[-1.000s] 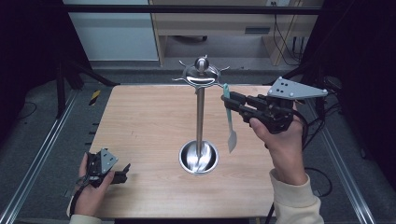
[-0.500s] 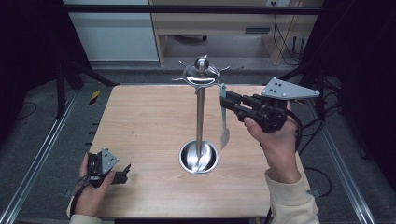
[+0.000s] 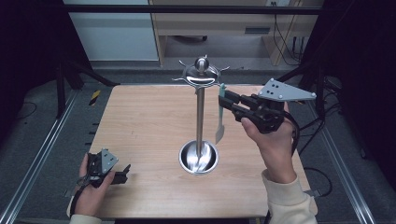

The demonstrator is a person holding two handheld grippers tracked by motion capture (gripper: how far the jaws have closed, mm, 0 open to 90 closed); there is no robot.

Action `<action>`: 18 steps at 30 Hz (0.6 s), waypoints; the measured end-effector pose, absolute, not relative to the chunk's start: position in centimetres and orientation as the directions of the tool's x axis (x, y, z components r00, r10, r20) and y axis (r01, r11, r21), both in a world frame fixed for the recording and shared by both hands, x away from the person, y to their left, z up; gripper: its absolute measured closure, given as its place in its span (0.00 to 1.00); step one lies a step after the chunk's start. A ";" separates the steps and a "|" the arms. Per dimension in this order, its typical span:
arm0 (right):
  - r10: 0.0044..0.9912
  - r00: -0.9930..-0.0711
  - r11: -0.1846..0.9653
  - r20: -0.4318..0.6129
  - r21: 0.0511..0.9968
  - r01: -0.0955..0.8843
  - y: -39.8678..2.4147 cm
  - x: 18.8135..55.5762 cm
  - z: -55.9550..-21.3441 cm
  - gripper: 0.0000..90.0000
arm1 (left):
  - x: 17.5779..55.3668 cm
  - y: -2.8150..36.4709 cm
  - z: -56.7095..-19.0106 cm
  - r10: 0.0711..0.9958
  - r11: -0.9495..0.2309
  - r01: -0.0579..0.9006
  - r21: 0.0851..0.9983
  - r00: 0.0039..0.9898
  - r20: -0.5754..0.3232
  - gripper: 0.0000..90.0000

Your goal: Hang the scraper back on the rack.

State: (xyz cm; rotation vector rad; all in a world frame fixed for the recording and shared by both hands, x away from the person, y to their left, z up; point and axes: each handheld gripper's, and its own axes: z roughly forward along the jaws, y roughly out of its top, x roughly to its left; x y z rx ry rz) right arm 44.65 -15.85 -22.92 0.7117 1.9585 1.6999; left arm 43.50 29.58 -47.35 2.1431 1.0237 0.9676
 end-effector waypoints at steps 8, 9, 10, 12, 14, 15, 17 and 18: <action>0.640 -0.768 0.102 0.003 0.991 0.089 -15.9 44.7 -23.0 0.82 | 43.7 29.4 -47.5 0.816 -0.550 0.411 0.727 0.451 0.362 0.03; 0.638 -0.770 0.101 0.003 0.991 0.088 -15.9 44.7 -23.0 0.82 | 43.7 29.4 -47.5 0.815 -0.551 0.412 0.726 0.452 0.362 0.03; 0.638 -0.770 0.099 0.005 0.991 0.088 -15.9 44.7 -23.0 0.82 | 43.7 29.4 -47.5 0.814 -0.552 0.411 0.725 0.454 0.362 0.03; 0.639 -0.769 0.099 0.004 0.991 0.087 -15.9 44.7 -23.0 0.82 | 43.6 29.4 -47.5 0.813 -0.553 0.409 0.726 0.456 0.363 0.03; 0.642 -0.767 0.100 0.003 0.991 0.087 -15.9 44.7 -23.1 0.82 | 43.6 29.3 -47.4 0.812 -0.554 0.404 0.728 0.457 0.364 0.03; 0.642 -0.766 0.101 0.001 0.991 0.086 -15.9 44.7 -23.0 0.82 | 43.5 29.3 -47.4 0.808 -0.559 0.402 0.725 0.459 0.368 0.03; 0.646 -0.764 0.099 0.001 0.991 0.086 -15.8 44.7 -23.0 0.82 | 43.4 29.3 -47.4 0.808 -0.559 0.401 0.725 0.460 0.369 0.03; 0.647 -0.763 0.098 0.003 0.991 0.086 -15.8 44.7 -23.1 0.82 | 43.4 29.3 -47.4 0.809 -0.557 0.401 0.727 0.460 0.367 0.03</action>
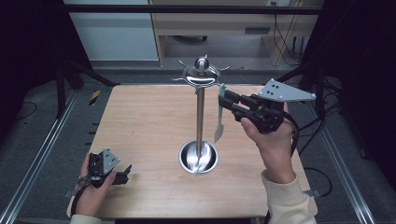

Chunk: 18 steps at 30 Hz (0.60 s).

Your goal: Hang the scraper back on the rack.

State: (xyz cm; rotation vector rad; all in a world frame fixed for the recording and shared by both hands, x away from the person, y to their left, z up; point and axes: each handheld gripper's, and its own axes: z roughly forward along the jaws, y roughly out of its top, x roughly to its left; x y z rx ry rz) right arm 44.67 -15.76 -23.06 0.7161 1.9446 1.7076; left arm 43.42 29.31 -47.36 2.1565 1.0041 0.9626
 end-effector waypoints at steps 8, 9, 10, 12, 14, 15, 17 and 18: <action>0.654 -0.757 0.094 0.005 0.992 0.087 -15.6 44.6 -23.1 0.82 | 43.4 29.1 -47.4 0.804 -0.562 0.397 0.726 0.467 0.367 0.03; 0.652 -0.758 0.092 0.006 0.992 0.087 -15.7 44.6 -23.1 0.82 | 43.5 29.1 -47.4 0.804 -0.562 0.398 0.725 0.468 0.366 0.03; 0.651 -0.759 0.091 0.006 0.992 0.086 -15.7 44.7 -23.1 0.81 | 43.5 29.1 -47.4 0.804 -0.562 0.399 0.725 0.468 0.366 0.03; 0.650 -0.760 0.087 0.010 0.992 0.087 -15.7 44.7 -23.1 0.80 | 43.5 29.1 -47.4 0.804 -0.563 0.400 0.724 0.469 0.366 0.03; 0.650 -0.759 0.085 0.011 0.992 0.088 -15.8 44.8 -23.1 0.79 | 43.5 29.1 -47.4 0.804 -0.564 0.401 0.722 0.468 0.368 0.03; 0.651 -0.759 0.085 0.011 0.993 0.087 -15.8 44.8 -23.1 0.79 | 43.5 29.1 -47.4 0.803 -0.565 0.401 0.721 0.469 0.367 0.03; 0.651 -0.759 0.086 0.011 0.992 0.088 -15.8 44.8 -23.1 0.78 | 43.5 29.1 -47.4 0.802 -0.565 0.402 0.720 0.473 0.365 0.03; 0.651 -0.759 0.088 0.011 0.992 0.090 -15.8 44.8 -23.2 0.76 | 43.5 29.1 -47.4 0.803 -0.564 0.401 0.722 0.472 0.364 0.03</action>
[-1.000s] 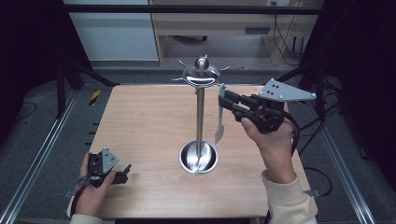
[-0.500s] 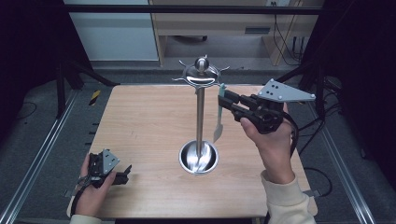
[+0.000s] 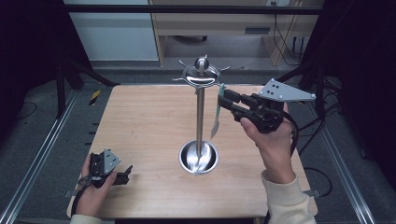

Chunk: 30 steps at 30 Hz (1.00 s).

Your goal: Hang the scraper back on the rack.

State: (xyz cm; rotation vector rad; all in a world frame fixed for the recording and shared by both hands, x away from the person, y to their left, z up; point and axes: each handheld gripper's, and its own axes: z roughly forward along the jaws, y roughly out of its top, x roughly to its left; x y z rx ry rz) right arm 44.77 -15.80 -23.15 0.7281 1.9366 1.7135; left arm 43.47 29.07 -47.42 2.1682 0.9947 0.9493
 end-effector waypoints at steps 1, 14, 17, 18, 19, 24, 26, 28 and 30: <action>0.651 -0.759 0.088 0.011 0.992 0.090 -15.8 44.8 -23.2 0.76 | 43.5 29.1 -47.4 0.802 -0.564 0.400 0.722 0.473 0.364 0.03; 0.678 -0.734 0.124 -0.020 0.988 0.089 -16.2 44.1 -23.4 0.45 | 43.5 29.0 -47.2 0.790 -0.583 0.394 0.711 0.478 0.383 0.03; 0.715 -0.699 0.103 -0.023 0.992 0.073 -17.0 43.9 -23.5 0.34 | 43.4 28.9 -47.2 0.788 -0.583 0.390 0.713 0.482 0.382 0.03; 0.731 -0.682 0.097 -0.021 0.993 0.073 -17.3 43.8 -23.5 0.31 | 43.4 28.9 -47.1 0.789 -0.582 0.389 0.714 0.484 0.379 0.03; 0.742 -0.670 0.095 -0.020 0.993 0.075 -17.6 43.7 -23.4 0.30 | 43.4 28.9 -47.1 0.788 -0.583 0.390 0.713 0.486 0.378 0.03; 0.778 -0.628 0.109 -0.022 0.989 0.101 -18.6 43.4 -23.8 0.18 | 43.4 28.9 -47.0 0.784 -0.588 0.386 0.711 0.489 0.383 0.03; 0.806 -0.591 0.115 -0.016 0.985 0.131 -19.1 43.8 -24.5 0.15 | 43.4 28.9 -47.0 0.782 -0.591 0.386 0.708 0.491 0.385 0.03; 0.822 -0.570 0.113 -0.009 0.982 0.148 -19.5 44.2 -25.0 0.13 | 43.4 28.9 -47.0 0.782 -0.591 0.385 0.709 0.491 0.384 0.03; 0.829 -0.559 0.112 -0.003 0.981 0.161 -19.6 44.4 -25.2 0.13 | 43.4 28.9 -47.0 0.782 -0.591 0.387 0.708 0.492 0.383 0.03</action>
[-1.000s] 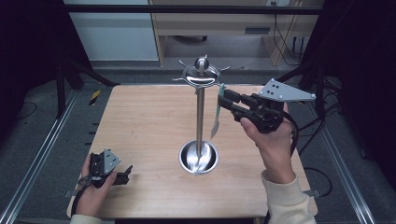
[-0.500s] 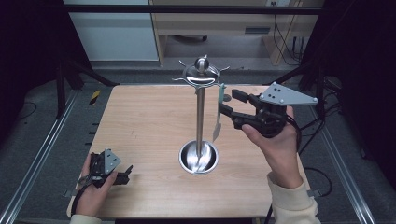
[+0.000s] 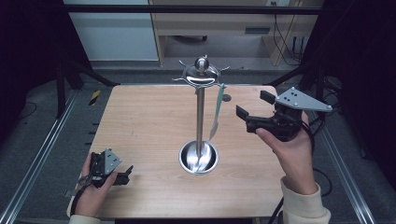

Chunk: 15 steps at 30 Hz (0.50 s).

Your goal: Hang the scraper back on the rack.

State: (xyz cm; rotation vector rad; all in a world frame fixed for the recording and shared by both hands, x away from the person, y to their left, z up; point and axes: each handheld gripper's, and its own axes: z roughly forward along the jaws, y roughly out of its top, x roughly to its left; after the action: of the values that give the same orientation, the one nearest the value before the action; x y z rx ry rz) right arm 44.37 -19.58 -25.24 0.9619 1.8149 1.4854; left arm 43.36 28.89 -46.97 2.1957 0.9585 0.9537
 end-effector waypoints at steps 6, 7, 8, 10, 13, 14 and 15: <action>0.848 -0.530 0.135 -0.010 0.971 0.198 -20.2 45.3 -26.8 0.09 | 43.4 28.9 -47.0 0.781 -0.591 0.386 0.708 0.494 0.382 0.03; 0.850 -0.527 0.132 -0.004 0.969 0.206 -20.2 45.4 -27.0 0.08 | 43.4 28.9 -47.0 0.781 -0.591 0.386 0.709 0.494 0.382 0.03; 0.851 -0.525 0.132 -0.001 0.969 0.211 -20.3 45.6 -27.3 0.08 | 43.4 28.8 -47.0 0.780 -0.591 0.385 0.709 0.495 0.382 0.03; 0.856 -0.517 0.136 0.001 0.965 0.225 -20.5 45.8 -27.9 0.08 | 43.4 28.8 -47.0 0.780 -0.591 0.385 0.709 0.497 0.380 0.03; 0.864 -0.503 0.139 0.010 0.956 0.257 -20.8 46.1 -28.8 0.07 | 43.3 28.8 -47.0 0.777 -0.595 0.386 0.705 0.502 0.380 0.03; 0.871 -0.491 0.144 0.005 0.953 0.267 -20.9 46.3 -29.1 0.07 | 43.3 28.8 -47.0 0.777 -0.595 0.385 0.706 0.502 0.381 0.03; 0.877 -0.481 0.145 0.009 0.948 0.283 -21.1 46.5 -29.7 0.08 | 43.4 28.7 -47.0 0.775 -0.597 0.384 0.704 0.504 0.382 0.03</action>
State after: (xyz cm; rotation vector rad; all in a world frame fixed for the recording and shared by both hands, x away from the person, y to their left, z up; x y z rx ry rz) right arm 46.48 -21.06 -29.72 1.1073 1.8562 1.3423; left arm 43.36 28.75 -47.00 2.2055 0.9465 0.9445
